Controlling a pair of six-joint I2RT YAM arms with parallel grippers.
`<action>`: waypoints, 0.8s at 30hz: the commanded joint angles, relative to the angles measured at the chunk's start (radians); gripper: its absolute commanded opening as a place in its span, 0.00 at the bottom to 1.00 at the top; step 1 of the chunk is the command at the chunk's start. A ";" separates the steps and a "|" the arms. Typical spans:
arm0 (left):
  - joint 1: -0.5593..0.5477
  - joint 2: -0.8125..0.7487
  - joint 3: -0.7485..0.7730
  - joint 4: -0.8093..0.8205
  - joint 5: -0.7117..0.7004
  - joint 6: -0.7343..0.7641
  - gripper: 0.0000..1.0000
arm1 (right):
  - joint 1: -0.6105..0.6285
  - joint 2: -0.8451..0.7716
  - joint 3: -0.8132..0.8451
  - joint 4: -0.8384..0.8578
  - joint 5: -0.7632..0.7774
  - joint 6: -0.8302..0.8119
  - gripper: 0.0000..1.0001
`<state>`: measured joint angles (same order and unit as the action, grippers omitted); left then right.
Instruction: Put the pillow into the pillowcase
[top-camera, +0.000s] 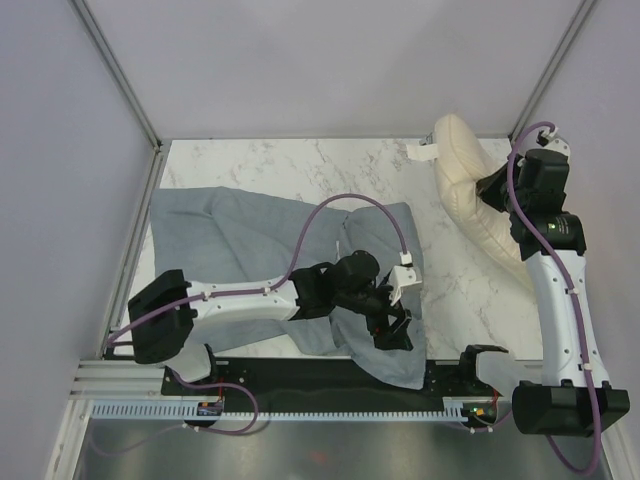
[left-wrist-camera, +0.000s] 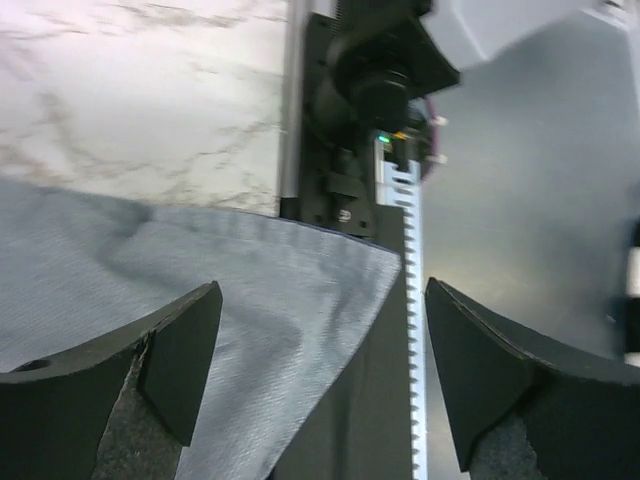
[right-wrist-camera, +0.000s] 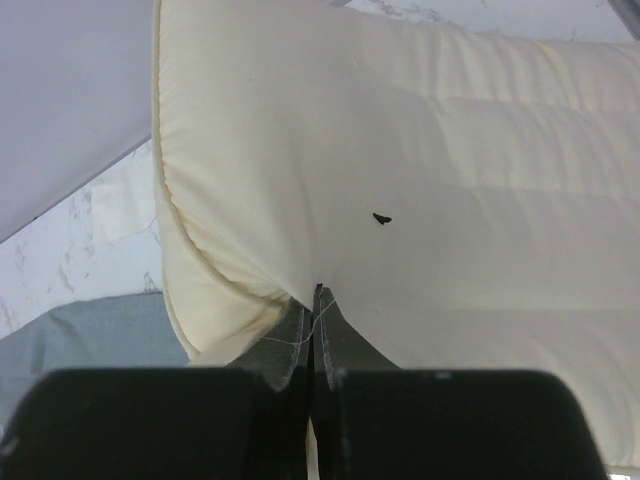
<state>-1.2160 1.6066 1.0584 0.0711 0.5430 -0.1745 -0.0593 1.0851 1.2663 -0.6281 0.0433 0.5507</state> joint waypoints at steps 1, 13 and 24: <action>0.030 -0.111 0.014 -0.026 -0.275 -0.012 0.91 | -0.008 -0.048 0.005 0.067 -0.111 -0.008 0.00; 0.285 -0.202 0.115 -0.542 -0.705 -0.223 0.89 | 0.119 -0.171 -0.160 0.073 -0.335 -0.057 0.00; 0.305 -0.022 0.141 -0.685 -0.653 -0.255 0.88 | 0.185 -0.231 -0.188 0.022 -0.310 -0.083 0.00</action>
<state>-0.9131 1.5349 1.1591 -0.5591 -0.1017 -0.3927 0.1253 0.8658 1.0714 -0.6647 -0.2581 0.4793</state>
